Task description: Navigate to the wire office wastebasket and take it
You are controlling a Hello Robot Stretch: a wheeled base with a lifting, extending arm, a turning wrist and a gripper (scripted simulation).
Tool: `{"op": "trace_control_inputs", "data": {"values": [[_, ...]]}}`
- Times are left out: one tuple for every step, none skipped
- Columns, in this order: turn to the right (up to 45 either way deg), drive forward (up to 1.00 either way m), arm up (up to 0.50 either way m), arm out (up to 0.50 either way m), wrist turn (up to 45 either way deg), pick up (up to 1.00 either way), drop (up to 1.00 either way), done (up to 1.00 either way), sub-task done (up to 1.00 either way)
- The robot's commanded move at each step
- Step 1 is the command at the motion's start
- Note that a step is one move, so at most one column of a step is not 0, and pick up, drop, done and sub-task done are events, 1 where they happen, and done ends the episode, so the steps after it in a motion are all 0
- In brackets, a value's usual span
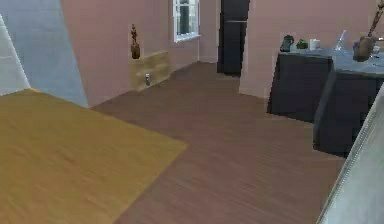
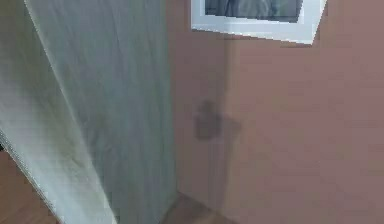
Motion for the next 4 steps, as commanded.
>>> {"op": "trace_control_inputs", "data": {"values": [[-45.0,0.0,0.0,0.0,0.0,0.0,0.0,0.0,0.0],[-45.0,0.0,0.0,0.0,0.0,0.0,0.0,0.0,0.0],[-33.0,0.0,0.0,0.0,0.0,0.0,0.0,0.0,0.0],[0.0,1.0,0.0,0.0,0.0,0.0,0.0,0.0,0.0]]}}
